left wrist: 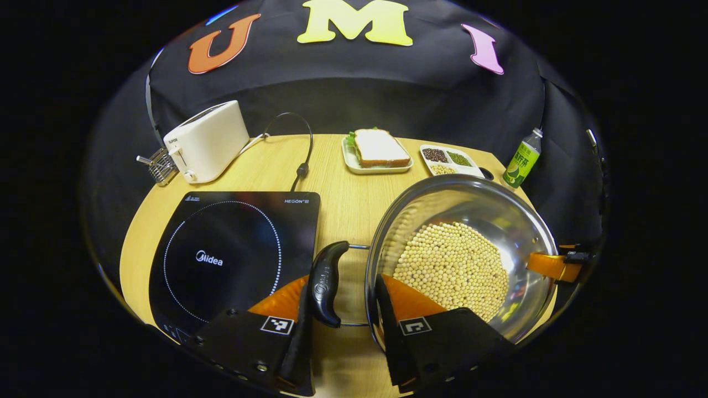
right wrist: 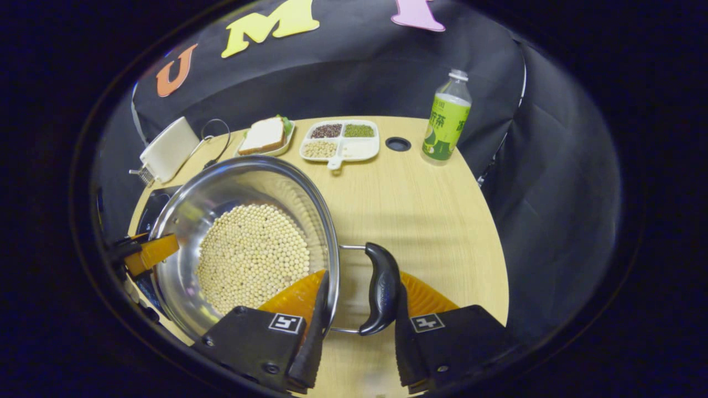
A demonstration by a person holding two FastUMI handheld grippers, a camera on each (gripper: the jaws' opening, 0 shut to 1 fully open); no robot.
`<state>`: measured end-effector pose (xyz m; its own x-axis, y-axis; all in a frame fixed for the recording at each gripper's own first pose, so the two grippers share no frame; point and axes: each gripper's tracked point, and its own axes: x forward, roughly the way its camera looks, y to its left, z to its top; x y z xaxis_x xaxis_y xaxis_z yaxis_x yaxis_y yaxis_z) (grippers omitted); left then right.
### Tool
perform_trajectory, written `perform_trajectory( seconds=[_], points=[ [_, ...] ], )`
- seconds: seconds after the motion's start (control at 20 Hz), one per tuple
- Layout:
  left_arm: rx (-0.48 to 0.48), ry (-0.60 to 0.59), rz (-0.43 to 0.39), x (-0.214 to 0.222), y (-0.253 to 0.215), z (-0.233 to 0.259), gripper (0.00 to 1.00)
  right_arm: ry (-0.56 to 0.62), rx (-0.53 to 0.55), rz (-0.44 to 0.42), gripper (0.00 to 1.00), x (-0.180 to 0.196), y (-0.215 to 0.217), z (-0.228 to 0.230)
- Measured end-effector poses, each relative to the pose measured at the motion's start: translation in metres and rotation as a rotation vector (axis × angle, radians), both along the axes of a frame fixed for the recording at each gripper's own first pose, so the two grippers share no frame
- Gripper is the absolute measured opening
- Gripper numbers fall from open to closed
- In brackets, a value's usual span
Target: First push the handle of the pot to place it horizontally, then grasp the pot with both hands and set it on the induction cooktop.
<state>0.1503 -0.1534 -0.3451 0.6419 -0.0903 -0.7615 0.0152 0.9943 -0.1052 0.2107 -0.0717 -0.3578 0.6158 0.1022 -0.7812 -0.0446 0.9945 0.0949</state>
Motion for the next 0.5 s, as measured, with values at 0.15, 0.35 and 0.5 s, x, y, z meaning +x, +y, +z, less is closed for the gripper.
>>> perform_trajectory(
  seconds=[0.15, 0.35, 0.5],
  points=[
    [-0.002, -0.012, -0.001, 0.000, 0.011, 0.013, 0.54, -0.014, 0.003, -0.002, 0.54, -0.004, 0.011, 0.014],
    [0.007, -0.040, -0.002, -0.003, 0.037, 0.031, 0.54, -0.035, 0.017, -0.007, 0.55, -0.009, 0.034, 0.033],
    [0.010, -0.058, 0.004, -0.004, 0.059, 0.043, 0.54, -0.053, 0.024, -0.003, 0.54, -0.013, 0.055, 0.047]
  ],
)
